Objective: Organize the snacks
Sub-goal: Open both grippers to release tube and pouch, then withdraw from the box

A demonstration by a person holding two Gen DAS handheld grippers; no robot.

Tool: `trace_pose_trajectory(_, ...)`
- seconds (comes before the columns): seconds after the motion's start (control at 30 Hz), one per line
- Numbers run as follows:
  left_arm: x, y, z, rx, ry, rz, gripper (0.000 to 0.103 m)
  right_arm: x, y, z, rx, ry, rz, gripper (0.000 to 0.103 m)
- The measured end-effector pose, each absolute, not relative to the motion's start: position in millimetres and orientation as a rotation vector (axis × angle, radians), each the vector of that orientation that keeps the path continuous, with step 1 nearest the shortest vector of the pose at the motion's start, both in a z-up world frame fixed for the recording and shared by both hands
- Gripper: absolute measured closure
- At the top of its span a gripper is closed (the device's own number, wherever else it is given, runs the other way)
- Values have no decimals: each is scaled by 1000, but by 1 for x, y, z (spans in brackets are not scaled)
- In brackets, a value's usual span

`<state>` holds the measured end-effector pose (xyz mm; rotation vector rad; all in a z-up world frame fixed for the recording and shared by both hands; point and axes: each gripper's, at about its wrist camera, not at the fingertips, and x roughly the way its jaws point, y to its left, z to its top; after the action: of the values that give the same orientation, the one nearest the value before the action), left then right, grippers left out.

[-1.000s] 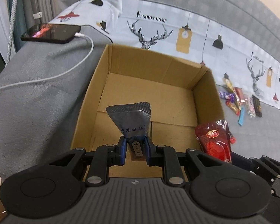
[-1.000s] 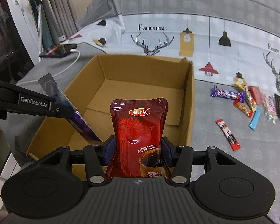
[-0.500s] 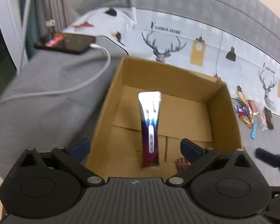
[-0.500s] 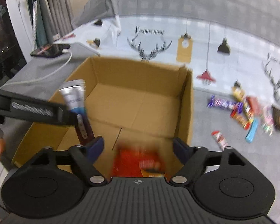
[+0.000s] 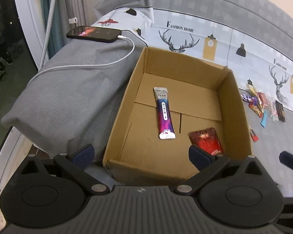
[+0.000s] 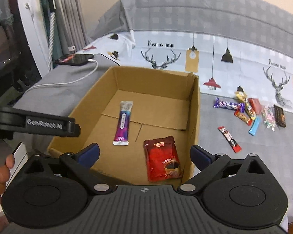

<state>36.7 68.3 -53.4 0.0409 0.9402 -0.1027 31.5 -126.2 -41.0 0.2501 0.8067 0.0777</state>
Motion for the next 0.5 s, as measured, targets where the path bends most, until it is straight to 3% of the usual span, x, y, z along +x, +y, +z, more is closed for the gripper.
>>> trace_pose_trajectory(0.5, -27, 68, -30, 90, 854, -103, 0, -29, -129, -10, 264, 718, 31, 0)
